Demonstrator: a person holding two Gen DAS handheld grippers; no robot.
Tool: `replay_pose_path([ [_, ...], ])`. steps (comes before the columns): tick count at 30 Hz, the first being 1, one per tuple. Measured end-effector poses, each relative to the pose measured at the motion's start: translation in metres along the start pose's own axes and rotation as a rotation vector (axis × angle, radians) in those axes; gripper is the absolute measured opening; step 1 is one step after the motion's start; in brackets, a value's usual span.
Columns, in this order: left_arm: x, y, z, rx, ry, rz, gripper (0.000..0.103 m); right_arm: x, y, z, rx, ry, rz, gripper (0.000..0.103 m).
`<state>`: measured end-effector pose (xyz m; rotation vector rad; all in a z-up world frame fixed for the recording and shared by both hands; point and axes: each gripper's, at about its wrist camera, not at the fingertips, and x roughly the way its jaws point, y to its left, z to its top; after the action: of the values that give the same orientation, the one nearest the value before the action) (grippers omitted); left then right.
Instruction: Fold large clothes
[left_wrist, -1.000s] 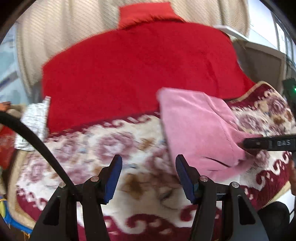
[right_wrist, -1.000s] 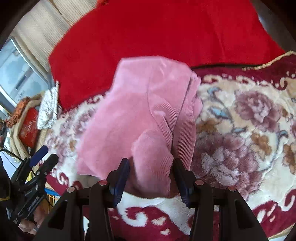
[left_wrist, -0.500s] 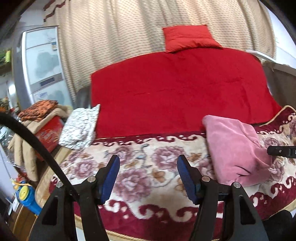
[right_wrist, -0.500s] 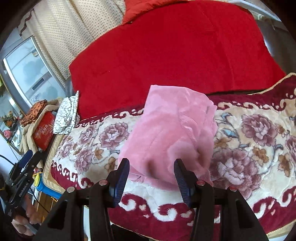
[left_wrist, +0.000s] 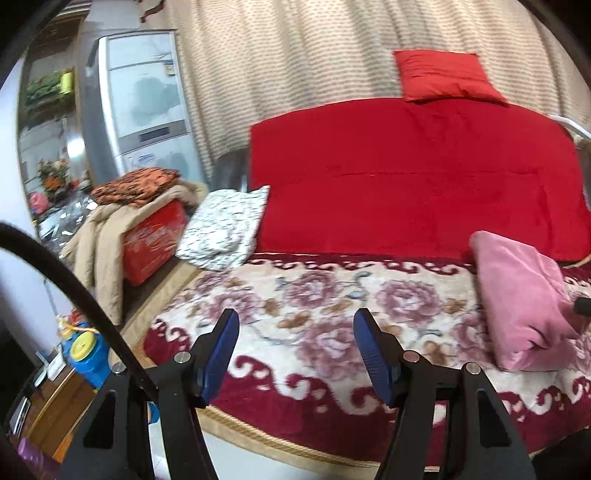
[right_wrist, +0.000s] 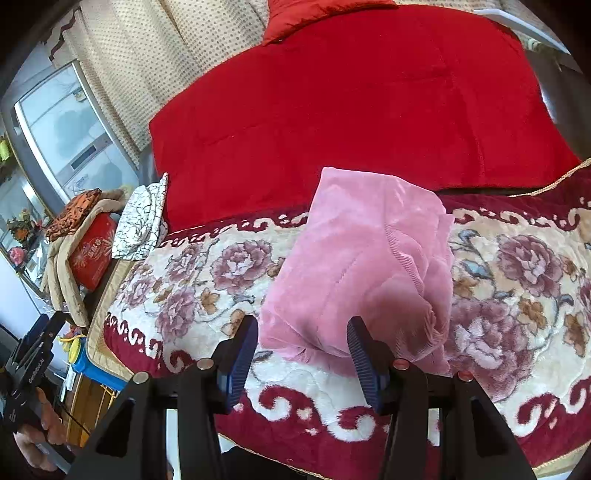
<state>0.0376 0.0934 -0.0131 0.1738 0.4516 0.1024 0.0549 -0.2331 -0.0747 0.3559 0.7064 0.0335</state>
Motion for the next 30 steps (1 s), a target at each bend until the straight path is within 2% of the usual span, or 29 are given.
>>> replay_pose_path([
  [9, 0.004, 0.043, -0.008, -0.07, 0.013, 0.066, 0.065, 0.011, 0.017, 0.0, -0.022, 0.017, 0.011, 0.054],
  [23, 0.006, 0.067, -0.014, -0.102, 0.018, 0.103, 0.065, 0.013, 0.03, 0.001, -0.038, 0.024, 0.026, 0.054],
  [25, 0.01, 0.059, -0.012, -0.1, 0.023, 0.071, 0.068, 0.009, 0.027, 0.002, -0.039, 0.008, 0.027, 0.054],
  [27, 0.017, 0.044, -0.009, -0.084, 0.033, 0.008, 0.071, 0.004, 0.018, 0.005, -0.02, -0.021, 0.028, 0.054],
  [30, 0.036, 0.001, -0.003, -0.043, 0.083, -0.19, 0.071, 0.0, -0.009, 0.01, 0.03, -0.056, 0.018, 0.054],
])
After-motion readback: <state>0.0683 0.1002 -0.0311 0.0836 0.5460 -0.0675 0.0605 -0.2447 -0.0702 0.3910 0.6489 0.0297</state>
